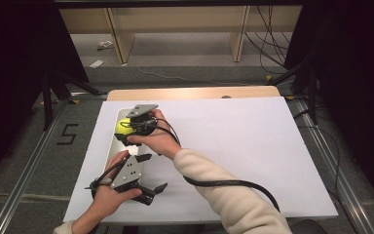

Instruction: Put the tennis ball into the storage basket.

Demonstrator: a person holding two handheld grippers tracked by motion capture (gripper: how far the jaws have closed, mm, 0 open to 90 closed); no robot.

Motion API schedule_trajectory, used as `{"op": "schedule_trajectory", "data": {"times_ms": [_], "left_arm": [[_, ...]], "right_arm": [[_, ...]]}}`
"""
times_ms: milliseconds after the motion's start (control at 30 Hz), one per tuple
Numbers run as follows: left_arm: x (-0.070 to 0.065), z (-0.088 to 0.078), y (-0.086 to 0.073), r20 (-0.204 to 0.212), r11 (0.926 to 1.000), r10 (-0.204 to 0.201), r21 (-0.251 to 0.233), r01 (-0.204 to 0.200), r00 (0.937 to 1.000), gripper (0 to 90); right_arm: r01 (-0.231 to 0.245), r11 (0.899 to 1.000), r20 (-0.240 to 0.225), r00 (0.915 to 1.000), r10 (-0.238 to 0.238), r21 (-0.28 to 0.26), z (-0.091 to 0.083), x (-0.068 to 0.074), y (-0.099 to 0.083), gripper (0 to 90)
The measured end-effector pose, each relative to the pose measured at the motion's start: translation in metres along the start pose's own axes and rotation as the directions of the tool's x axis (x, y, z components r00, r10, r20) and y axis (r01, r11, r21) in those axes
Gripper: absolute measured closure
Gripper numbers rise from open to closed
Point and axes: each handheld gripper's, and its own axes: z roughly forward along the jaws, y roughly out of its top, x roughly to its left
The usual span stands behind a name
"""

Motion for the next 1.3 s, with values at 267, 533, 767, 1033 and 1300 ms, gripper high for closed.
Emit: {"op": "schedule_trajectory", "data": {"times_ms": [267, 533, 767, 1033, 1300], "left_arm": [[0.0, 0.0, 0.0, -0.002, 1.0, 0.0, 0.001, 0.0, 1.0, 0.2], [0.0, 0.0, 0.0, 0.0, 1.0, 0.002, 0.003, -0.002, 1.0, 0.2], [0.0, 0.0, 0.0, 0.0, 1.0, 0.004, 0.005, -0.003, 1.0, 0.2], [-0.001, 0.0, 0.0, -0.001, 0.9999, 0.008, 0.008, -0.008, 1.0, 0.3], [-0.001, 0.0, 0.0, -0.001, 0.9999, 0.008, 0.007, -0.008, 1.0, 0.3]], "right_arm": [[0.019, 1.0, -0.006, 0.9998, -0.019, 0.021, 0.006, 0.003, -0.002, 26.4], [0.023, 0.999, -0.008, 0.9997, -0.022, 0.032, 0.01, 0.003, -0.003, 26.4], [0.024, 0.999, -0.006, 0.9997, -0.024, 0.043, 0.012, 0.002, -0.005, 26.4], [0.021, 0.999, -0.004, 0.9998, -0.021, 0.048, 0.012, 0.001, -0.006, 26.4], [0.02, 0.998, -0.01, 0.9998, -0.02, 0.058, 0.016, 0.003, -0.009, 26.3]]}}
